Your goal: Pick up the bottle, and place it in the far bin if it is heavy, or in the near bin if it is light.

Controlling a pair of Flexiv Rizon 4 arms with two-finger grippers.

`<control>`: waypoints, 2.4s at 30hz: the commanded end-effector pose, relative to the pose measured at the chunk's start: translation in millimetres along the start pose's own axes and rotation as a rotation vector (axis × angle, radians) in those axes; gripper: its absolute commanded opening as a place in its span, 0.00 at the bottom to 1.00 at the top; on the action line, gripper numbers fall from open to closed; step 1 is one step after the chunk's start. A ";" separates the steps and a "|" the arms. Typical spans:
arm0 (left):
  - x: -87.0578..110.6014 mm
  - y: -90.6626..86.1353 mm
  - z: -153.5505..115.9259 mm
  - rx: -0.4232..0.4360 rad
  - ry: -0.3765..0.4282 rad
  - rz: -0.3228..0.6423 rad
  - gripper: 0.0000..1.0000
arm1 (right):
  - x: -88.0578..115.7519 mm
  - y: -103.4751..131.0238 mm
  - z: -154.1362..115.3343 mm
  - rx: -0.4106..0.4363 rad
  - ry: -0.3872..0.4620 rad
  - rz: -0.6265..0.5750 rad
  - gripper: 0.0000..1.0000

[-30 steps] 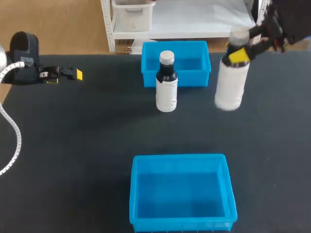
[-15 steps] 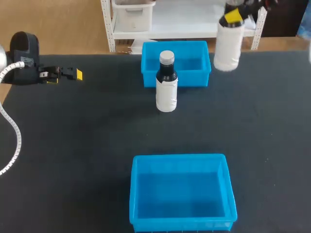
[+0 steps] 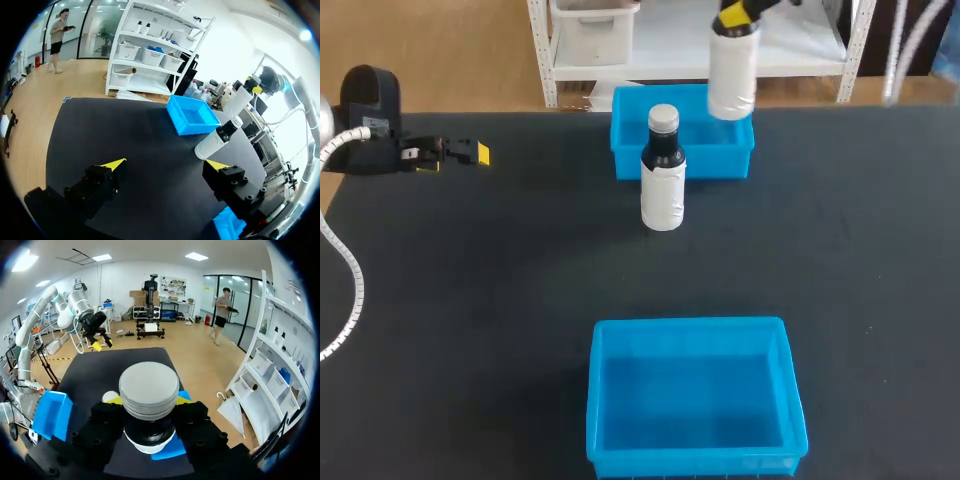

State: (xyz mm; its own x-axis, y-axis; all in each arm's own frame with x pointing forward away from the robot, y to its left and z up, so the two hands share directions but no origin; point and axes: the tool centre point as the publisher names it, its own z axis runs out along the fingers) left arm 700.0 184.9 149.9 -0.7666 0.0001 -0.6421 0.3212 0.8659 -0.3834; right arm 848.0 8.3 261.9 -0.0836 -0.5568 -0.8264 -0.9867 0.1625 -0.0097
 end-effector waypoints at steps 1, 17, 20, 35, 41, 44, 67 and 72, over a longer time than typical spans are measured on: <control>0.0 0.0 0.0 0.000 0.000 0.000 1.00 | -3.8 -60.0 31.4 -0.096 -0.009 -0.011 0.00; 0.0 0.0 0.0 0.000 0.000 0.000 1.00 | 3.8 -94.1 109.8 -0.160 -0.034 -0.022 0.00; 0.0 0.0 0.0 0.000 0.000 0.000 1.00 | 9.4 -97.8 123.0 -0.172 -0.042 -0.018 0.00; 0.0 0.0 0.0 0.000 0.000 0.000 1.00 | 36.8 -110.0 165.0 -0.211 -0.064 0.007 0.00; 0.0 0.0 0.0 0.000 0.000 0.000 1.00 | 43.7 -112.0 171.7 -0.218 -0.057 0.010 0.00; 0.0 0.0 0.0 0.000 0.000 0.000 1.00 | 46.9 -112.3 173.7 -0.220 -0.050 0.009 0.00; 0.0 0.0 0.0 0.000 0.000 0.000 1.00 | 66.2 -106.6 162.2 -0.242 0.007 0.072 1.00; 0.0 0.0 0.0 0.000 0.000 0.000 1.00 | 76.4 -99.8 133.8 -0.197 0.010 0.107 1.00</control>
State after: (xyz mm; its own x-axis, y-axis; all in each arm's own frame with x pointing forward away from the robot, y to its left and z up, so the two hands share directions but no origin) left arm 700.0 184.9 149.9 -0.7666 0.0001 -0.6421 0.3212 0.8659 -0.3834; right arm 958.8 72.5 118.5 -0.1834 -0.5535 -0.8124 -0.9153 0.3976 -0.0642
